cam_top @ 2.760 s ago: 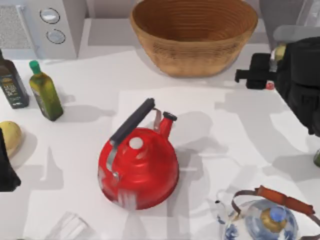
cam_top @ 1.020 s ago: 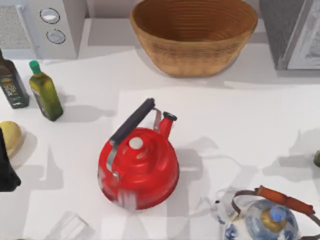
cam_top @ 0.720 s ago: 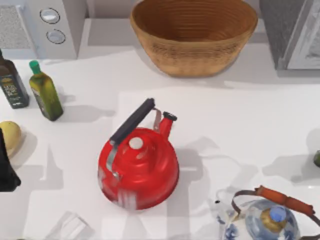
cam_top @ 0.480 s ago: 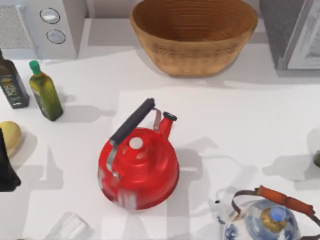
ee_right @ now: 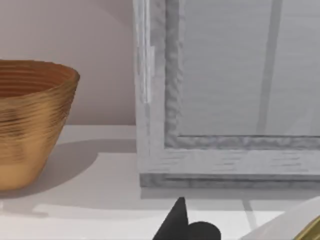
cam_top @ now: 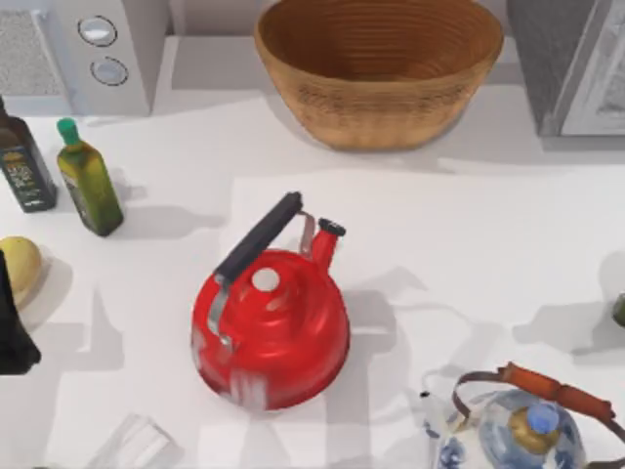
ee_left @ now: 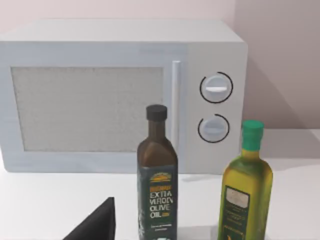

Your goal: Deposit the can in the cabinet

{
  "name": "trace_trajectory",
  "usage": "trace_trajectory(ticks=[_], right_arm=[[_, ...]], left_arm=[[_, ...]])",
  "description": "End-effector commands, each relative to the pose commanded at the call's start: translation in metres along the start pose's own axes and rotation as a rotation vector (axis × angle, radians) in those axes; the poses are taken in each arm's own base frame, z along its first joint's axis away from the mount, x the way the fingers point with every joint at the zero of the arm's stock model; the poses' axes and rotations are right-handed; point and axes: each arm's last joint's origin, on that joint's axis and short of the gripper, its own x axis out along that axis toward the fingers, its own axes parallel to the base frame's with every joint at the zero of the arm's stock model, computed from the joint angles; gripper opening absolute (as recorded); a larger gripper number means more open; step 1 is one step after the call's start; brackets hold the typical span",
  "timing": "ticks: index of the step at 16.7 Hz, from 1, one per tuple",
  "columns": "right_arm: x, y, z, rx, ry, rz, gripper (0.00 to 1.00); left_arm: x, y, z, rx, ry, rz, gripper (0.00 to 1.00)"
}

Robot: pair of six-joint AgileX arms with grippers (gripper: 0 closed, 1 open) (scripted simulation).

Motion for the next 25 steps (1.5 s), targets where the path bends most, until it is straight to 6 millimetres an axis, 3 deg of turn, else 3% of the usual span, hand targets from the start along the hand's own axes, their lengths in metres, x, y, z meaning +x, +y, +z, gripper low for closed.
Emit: trace_trajectory(ticks=[3, 7, 12, 16, 20, 25], right_arm=[[0.002, 0.003, 0.038, -0.007, 0.025, 0.014, 0.00], [0.015, 0.009, 0.112, -0.014, 0.042, 0.040, 0.00], [0.054, 0.021, 0.211, -0.015, 0.043, 0.052, 0.00], [0.092, 0.032, 0.277, -0.008, 0.018, 0.039, 0.00], [0.123, 0.041, 0.321, 0.000, -0.011, 0.012, 0.00], [0.143, 0.046, 0.339, 0.004, -0.020, -0.003, 0.00]], left_arm=[[0.000, 0.000, 0.000, 0.000, 0.000, 0.000, 1.00], [0.000, 0.000, 0.000, 0.000, 0.000, 0.000, 1.00], [0.000, 0.000, 0.000, 0.000, 0.000, 0.000, 1.00], [0.000, 0.000, 0.000, 0.000, 0.000, 0.000, 1.00], [0.000, 0.000, 0.000, 0.000, 0.000, 0.000, 1.00], [0.000, 0.000, 0.000, 0.000, 0.000, 0.000, 1.00]])
